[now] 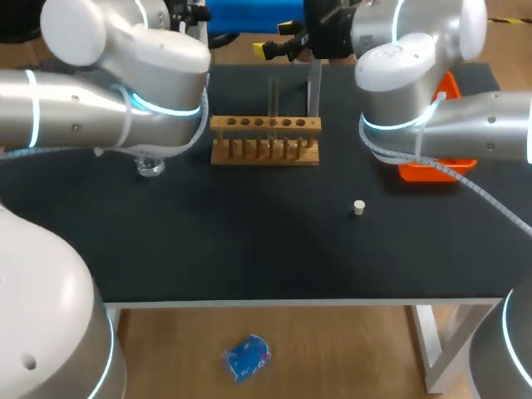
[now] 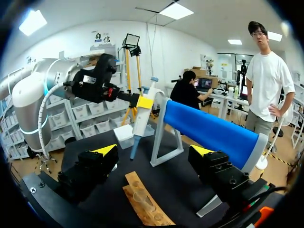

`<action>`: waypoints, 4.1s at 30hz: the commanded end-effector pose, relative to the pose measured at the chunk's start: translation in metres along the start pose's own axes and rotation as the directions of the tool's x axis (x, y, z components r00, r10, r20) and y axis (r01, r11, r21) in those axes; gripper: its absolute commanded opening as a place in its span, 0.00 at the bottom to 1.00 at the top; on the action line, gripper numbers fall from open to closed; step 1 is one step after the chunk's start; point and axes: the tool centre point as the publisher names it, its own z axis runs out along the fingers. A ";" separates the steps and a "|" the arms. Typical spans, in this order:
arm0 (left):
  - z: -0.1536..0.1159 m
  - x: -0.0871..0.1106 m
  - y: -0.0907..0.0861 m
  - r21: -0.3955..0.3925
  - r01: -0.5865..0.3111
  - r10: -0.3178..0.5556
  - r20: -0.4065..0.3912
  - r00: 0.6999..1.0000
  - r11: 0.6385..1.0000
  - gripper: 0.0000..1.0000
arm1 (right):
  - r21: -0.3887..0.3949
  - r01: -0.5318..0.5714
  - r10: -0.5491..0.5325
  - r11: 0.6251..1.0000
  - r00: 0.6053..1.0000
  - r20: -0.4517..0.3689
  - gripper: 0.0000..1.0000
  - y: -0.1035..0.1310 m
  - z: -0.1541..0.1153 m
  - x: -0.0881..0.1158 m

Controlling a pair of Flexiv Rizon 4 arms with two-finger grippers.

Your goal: Invert the test tube, pick up the pipette, mount the tip to pipette, aspirate from beaker and dispense into the tube, eject the tip, return the pipette, and cap with the stopper.

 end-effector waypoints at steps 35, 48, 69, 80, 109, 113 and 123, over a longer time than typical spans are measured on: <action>0.053 -0.021 -0.014 -0.115 -0.042 0.060 0.155 0.986 0.993 0.00 | -0.001 0.000 0.000 1.000 1.000 -0.002 1.00 0.000 -0.001 0.000; 0.057 -0.019 -0.006 -0.132 -0.048 0.069 0.162 0.984 0.990 0.00 | -0.001 0.000 0.000 1.000 1.000 -0.002 1.00 0.000 -0.001 0.000; 0.064 -0.022 0.003 -0.156 -0.032 0.058 0.166 0.984 0.987 0.00 | -0.001 0.000 0.000 1.000 1.000 -0.002 1.00 0.000 -0.001 0.000; 0.061 -0.021 0.011 -0.164 -0.014 0.042 0.171 0.984 0.986 0.00 | -0.001 0.000 0.000 1.000 1.000 -0.002 1.00 0.000 -0.001 0.000; 0.037 -0.008 0.021 -0.133 0.012 0.009 0.155 0.988 0.991 1.00 | -0.001 0.000 0.000 1.000 1.000 -0.002 1.00 0.000 -0.001 0.000; 0.030 -0.004 0.024 -0.112 -0.019 0.032 0.107 0.994 0.994 1.00 | -0.001 0.000 0.000 1.000 1.000 -0.002 1.00 0.000 -0.001 0.000; 0.003 -0.003 0.024 -0.086 -0.101 0.102 0.010 0.995 0.991 1.00 | -0.037 0.078 -0.079 0.996 0.997 -0.025 1.00 0.012 -0.033 -0.002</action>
